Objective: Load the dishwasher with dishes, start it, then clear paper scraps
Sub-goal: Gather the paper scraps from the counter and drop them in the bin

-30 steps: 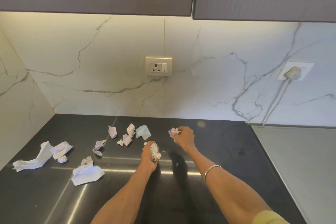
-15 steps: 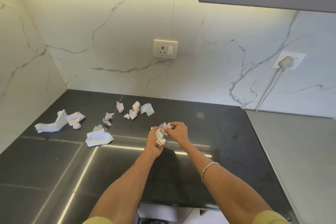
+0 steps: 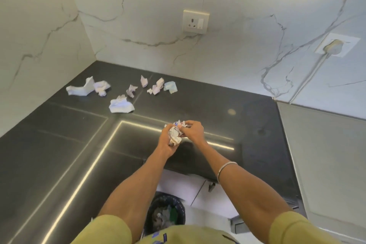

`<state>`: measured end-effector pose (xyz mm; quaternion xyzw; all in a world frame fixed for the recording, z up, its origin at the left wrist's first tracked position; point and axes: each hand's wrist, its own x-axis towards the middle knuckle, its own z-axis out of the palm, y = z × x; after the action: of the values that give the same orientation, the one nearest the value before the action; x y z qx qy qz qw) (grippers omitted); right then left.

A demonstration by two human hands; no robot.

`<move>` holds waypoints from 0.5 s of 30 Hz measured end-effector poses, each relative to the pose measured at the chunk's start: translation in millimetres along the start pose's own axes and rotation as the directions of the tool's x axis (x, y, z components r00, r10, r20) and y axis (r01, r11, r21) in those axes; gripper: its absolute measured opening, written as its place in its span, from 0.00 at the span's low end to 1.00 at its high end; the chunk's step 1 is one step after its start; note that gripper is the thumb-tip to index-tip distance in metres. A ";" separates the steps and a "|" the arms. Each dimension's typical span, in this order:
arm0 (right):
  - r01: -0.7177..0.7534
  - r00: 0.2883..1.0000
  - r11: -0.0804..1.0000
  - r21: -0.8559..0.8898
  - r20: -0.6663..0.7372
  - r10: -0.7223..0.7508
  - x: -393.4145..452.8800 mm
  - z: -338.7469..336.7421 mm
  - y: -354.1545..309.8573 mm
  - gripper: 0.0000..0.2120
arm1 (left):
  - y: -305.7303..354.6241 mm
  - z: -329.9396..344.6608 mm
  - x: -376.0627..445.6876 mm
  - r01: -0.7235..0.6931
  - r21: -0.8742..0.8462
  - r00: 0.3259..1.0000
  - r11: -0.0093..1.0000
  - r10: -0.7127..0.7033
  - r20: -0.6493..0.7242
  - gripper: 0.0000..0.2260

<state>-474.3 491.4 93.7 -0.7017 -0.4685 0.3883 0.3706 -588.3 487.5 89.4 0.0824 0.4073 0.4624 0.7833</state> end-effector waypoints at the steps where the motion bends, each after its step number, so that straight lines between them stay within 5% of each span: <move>1: 0.005 1.000 1.000 -0.008 0.021 -0.004 -3.5 -1.1 3.2 0.04 | -5.5 -1.4 -4.2 -0.015 -0.015 1.000 1.000 0.015 -0.007 0.12; 15: 0.059 0.960 0.997 -0.057 0.277 -0.041 -82.9 -18.4 53.7 0.05 | -101.1 -23.4 -91.1 -0.154 -0.218 0.970 0.964 0.107 -0.216 0.10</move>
<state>-459.5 394.8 70.4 -0.6403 -0.5454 0.4575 0.2885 -560.5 353.2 74.1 -0.0307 0.4216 0.5637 0.7096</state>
